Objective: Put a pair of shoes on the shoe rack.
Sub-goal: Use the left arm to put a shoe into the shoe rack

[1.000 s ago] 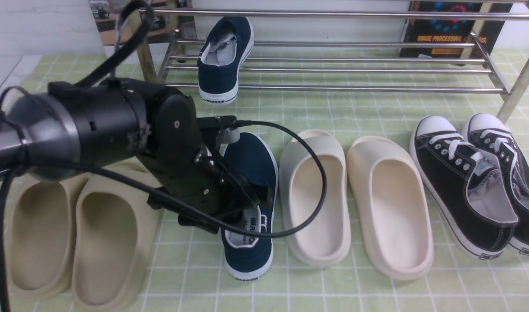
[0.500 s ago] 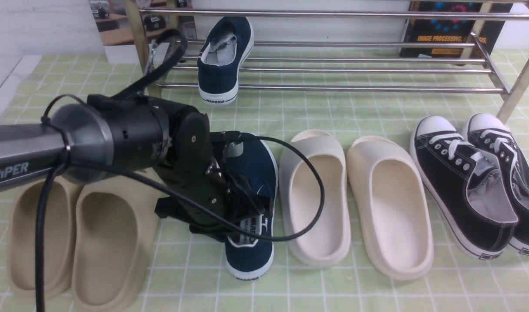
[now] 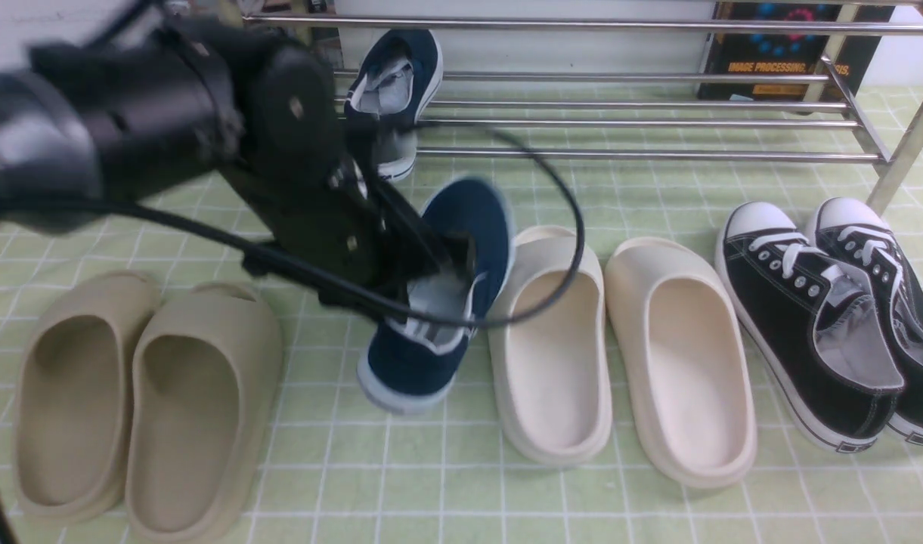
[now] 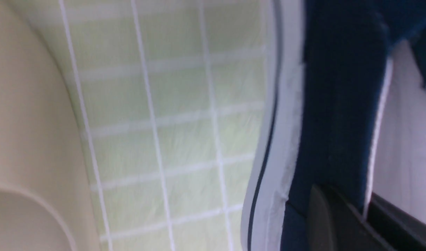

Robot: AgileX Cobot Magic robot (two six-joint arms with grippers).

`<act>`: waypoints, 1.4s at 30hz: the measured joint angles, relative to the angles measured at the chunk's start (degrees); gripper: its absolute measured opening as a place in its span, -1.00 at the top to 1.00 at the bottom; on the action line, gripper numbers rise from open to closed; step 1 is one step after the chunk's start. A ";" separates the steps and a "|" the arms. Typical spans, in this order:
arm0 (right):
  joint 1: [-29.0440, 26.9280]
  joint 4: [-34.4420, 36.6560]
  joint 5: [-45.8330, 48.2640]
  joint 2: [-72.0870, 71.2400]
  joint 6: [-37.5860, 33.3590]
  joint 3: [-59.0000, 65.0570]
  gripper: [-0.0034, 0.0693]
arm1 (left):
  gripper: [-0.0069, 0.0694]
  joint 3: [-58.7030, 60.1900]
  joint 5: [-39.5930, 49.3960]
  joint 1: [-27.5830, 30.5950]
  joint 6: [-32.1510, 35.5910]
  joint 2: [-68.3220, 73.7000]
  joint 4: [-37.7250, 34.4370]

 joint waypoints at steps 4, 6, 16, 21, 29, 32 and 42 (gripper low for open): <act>0.00 0.00 0.00 0.00 0.00 0.00 0.25 | 0.80 -4.55 -0.89 1.61 -1.19 0.93 -0.57; 0.00 0.00 0.00 0.00 0.00 0.00 0.25 | 0.80 -7.14 -0.72 2.63 -0.75 3.01 -0.98; 0.00 0.00 0.00 0.00 0.00 0.00 0.25 | 0.80 -23.25 2.77 3.35 0.76 18.82 -1.94; 0.00 0.00 0.00 0.00 0.00 0.00 0.25 | 0.80 -33.42 2.77 3.35 -0.28 25.98 -2.47; 0.00 0.00 0.00 0.00 0.00 0.00 0.25 | 0.80 -48.98 3.03 3.56 -5.77 37.40 -0.23; 0.00 0.00 0.00 0.00 0.00 0.00 0.25 | 0.80 -53.09 3.08 4.26 -7.69 40.23 -0.23; 0.00 0.01 0.00 0.00 0.00 0.00 0.25 | 0.80 -55.65 -0.53 8.23 -9.73 42.48 -0.86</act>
